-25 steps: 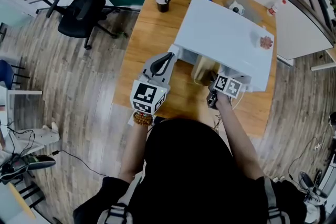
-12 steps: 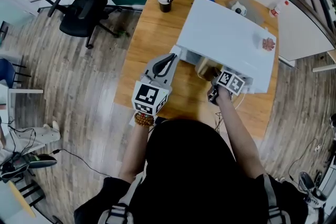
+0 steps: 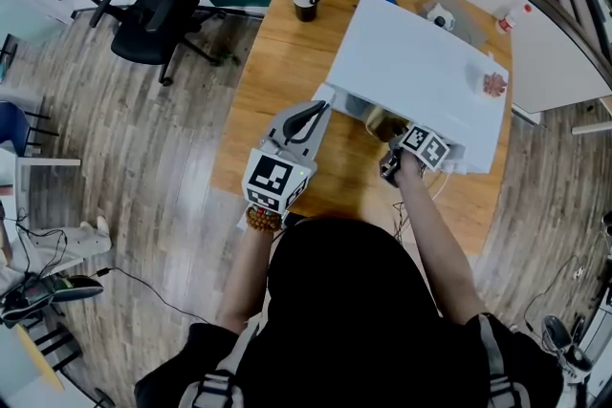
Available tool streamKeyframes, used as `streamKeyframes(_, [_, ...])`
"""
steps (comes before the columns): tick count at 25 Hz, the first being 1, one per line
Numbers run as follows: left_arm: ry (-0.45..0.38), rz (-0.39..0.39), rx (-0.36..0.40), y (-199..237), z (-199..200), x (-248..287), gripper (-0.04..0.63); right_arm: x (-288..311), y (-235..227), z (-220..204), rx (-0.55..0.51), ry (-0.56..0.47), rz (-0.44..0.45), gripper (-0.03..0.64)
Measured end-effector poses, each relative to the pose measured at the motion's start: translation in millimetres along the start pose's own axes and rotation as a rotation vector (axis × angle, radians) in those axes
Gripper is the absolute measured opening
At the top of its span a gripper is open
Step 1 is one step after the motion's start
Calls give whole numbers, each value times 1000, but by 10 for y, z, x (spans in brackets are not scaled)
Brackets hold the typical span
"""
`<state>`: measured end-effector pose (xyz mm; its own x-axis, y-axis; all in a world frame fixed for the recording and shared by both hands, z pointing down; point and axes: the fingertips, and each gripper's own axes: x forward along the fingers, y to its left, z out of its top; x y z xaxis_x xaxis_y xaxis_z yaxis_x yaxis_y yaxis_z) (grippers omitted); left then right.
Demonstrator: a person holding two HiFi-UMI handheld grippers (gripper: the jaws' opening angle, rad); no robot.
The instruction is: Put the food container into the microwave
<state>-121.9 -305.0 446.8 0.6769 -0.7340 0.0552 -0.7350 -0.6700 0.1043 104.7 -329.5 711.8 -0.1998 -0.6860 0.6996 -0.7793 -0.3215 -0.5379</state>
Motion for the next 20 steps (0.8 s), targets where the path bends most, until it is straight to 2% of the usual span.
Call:
streamKeyframes(12, [15, -16, 1, -21, -16, -6, 35, 46, 209, 246, 26, -224, 96, 22])
streamKeyframes(16, [6, -19, 3, -14, -5, -2, 35, 81, 254, 242, 54, -230, 143, 103])
streamKeyframes(20, [16, -23, -1, -18, -12, -11, 35, 75, 231, 200, 55, -212, 141, 125])
